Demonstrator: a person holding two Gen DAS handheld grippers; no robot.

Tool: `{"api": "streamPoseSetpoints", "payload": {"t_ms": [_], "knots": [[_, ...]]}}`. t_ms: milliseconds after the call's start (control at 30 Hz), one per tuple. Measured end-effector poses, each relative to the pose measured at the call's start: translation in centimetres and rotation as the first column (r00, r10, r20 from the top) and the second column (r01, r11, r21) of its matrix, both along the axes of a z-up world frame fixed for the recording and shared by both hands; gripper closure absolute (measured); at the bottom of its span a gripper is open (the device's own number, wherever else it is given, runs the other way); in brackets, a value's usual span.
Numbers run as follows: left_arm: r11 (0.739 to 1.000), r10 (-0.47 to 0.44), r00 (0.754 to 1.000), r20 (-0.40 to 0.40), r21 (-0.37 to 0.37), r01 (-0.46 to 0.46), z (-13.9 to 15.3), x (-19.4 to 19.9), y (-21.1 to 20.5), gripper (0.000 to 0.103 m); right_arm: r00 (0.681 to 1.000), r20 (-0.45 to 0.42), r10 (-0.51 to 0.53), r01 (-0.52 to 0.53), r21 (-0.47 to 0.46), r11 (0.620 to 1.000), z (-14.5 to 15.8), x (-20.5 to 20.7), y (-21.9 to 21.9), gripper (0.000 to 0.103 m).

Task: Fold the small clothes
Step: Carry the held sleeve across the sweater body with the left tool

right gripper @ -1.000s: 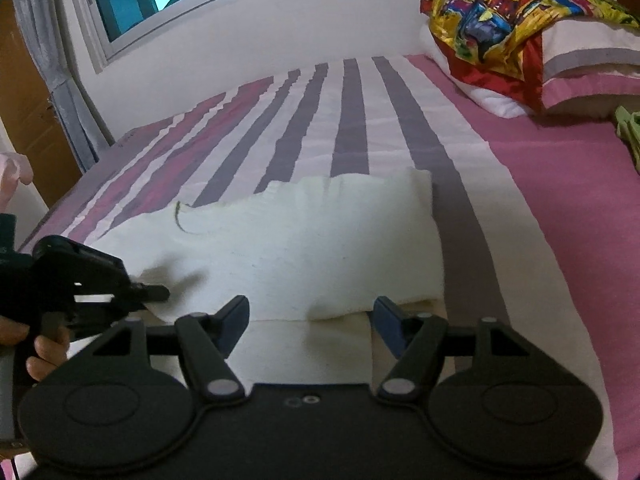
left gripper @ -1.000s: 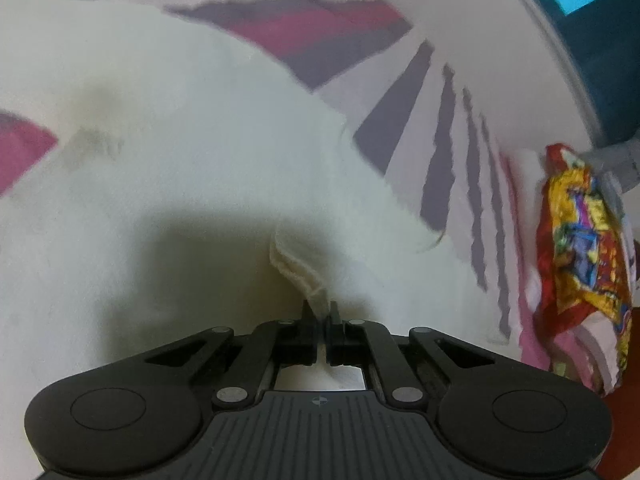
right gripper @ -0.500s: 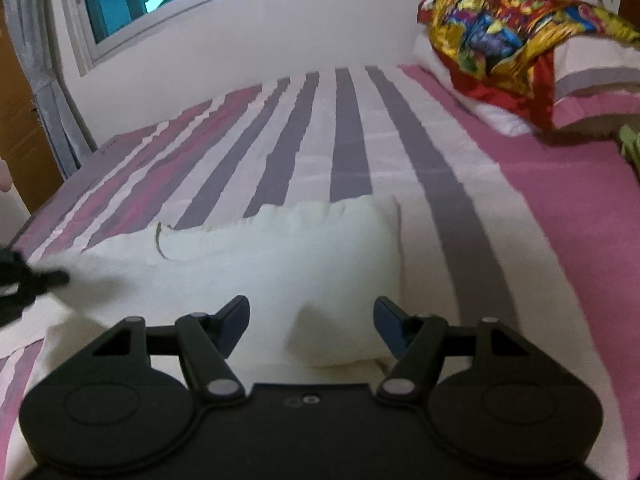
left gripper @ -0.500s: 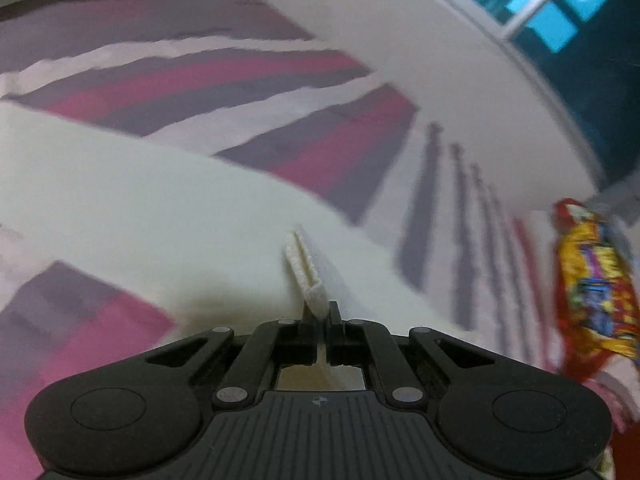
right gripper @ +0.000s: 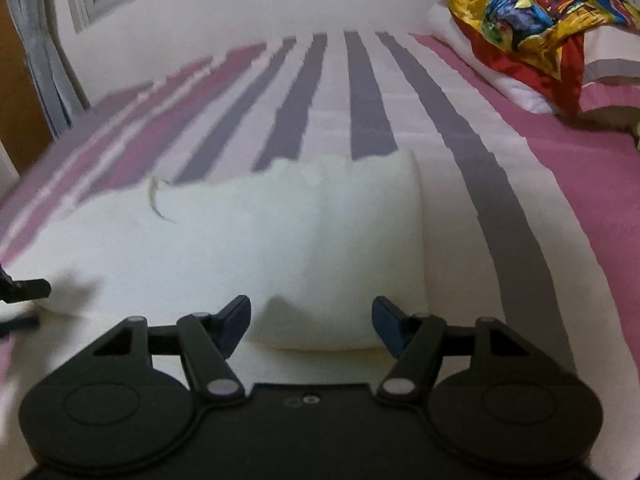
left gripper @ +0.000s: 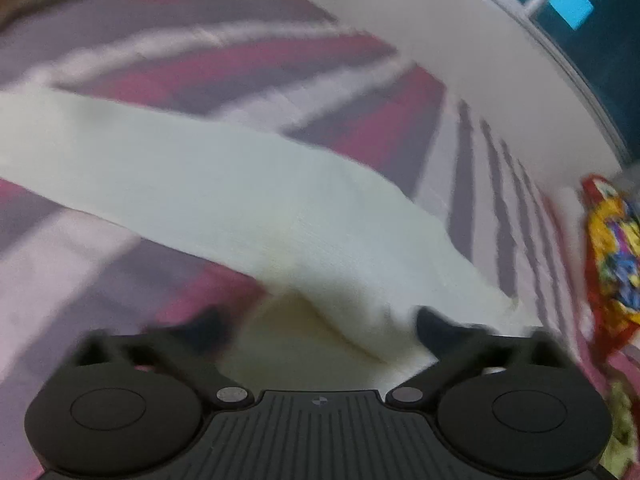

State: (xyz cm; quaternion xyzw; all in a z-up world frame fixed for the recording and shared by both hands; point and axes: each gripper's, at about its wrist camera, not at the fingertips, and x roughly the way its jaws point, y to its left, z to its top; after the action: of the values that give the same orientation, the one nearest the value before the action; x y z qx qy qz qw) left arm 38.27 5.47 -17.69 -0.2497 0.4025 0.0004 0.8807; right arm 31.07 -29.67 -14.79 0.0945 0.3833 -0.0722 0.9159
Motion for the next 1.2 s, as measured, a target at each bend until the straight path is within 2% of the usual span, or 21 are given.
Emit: {"api": "streamPoseSetpoints", "payload": {"t_ms": [33,100,200,367,467,533,600,667,833,1033,1167,1200], "knots": [[1.0,-0.007,1.0,0.008,-0.005,0.007,0.3,-0.5,0.4,0.0,1.0,0.002,0.007,-0.007,-0.005,1.0,0.2,-0.2,0.4,0.036],[0.999,-0.042,0.999,-0.029,-0.017,0.042,0.7,-0.9,1.3,0.0,1.0,-0.006,0.026,-0.026,0.004,1.0,0.5,-0.7,1.5,0.036],[0.999,-0.031,0.998,-0.059,-0.019,0.03,0.9,-2.1,3.0,0.0,0.999,-0.003,0.054,-0.054,0.018,0.998,1.2,-1.8,3.2,0.035],[0.996,0.061,0.995,-0.075,-0.06,-0.065,0.5,-4.2,8.2,0.0,0.993,-0.011,0.119,-0.118,0.032,0.992,2.0,-3.8,6.6,0.03],[0.984,0.133,0.987,-0.093,-0.11,-0.143,-0.2,-5.2,11.9,0.0,0.989,-0.01,0.147,-0.147,0.013,0.989,2.3,-4.4,8.7,0.03],[0.967,0.193,0.976,-0.103,-0.146,-0.206,-0.8,-5.7,14.5,0.0,0.986,-0.014,0.164,-0.164,0.012,0.986,2.4,-4.4,9.9,0.03],[0.953,0.241,0.965,-0.103,-0.164,-0.255,-1.3,-5.9,16.8,0.016,0.983,-0.016,0.183,-0.183,0.03,0.983,2.5,-4.3,11.1,0.03],[0.932,0.272,0.954,-0.126,-0.212,-0.294,-2.3,-5.8,19.4,0.02,0.981,-0.014,0.194,-0.194,0.033,0.98,2.6,-4.3,12.1,0.03],[0.867,0.372,0.912,-0.171,-0.287,-0.408,-5.0,-5.6,23.9,0.02,0.973,-0.025,0.229,-0.229,0.017,0.973,2.3,-4.0,14.8,0.029],[0.83,0.437,0.888,-0.145,-0.314,-0.46,-5.8,-4.4,26.9,0.02,0.973,-0.026,0.228,-0.228,-0.008,0.974,1.9,-1.2,17.4,0.03],[0.786,0.481,0.866,-0.135,-0.372,-0.494,-6.8,-3.7,28.7,0.02,0.969,-0.022,0.245,-0.245,0.003,0.969,1.8,1.1,19.9,0.03],[0.776,0.487,0.864,-0.13,-0.388,-0.497,-7.1,-3.5,29.1,0.023,0.968,-0.019,0.249,-0.249,0.004,0.969,1.8,1.6,20.4,0.03]]}}
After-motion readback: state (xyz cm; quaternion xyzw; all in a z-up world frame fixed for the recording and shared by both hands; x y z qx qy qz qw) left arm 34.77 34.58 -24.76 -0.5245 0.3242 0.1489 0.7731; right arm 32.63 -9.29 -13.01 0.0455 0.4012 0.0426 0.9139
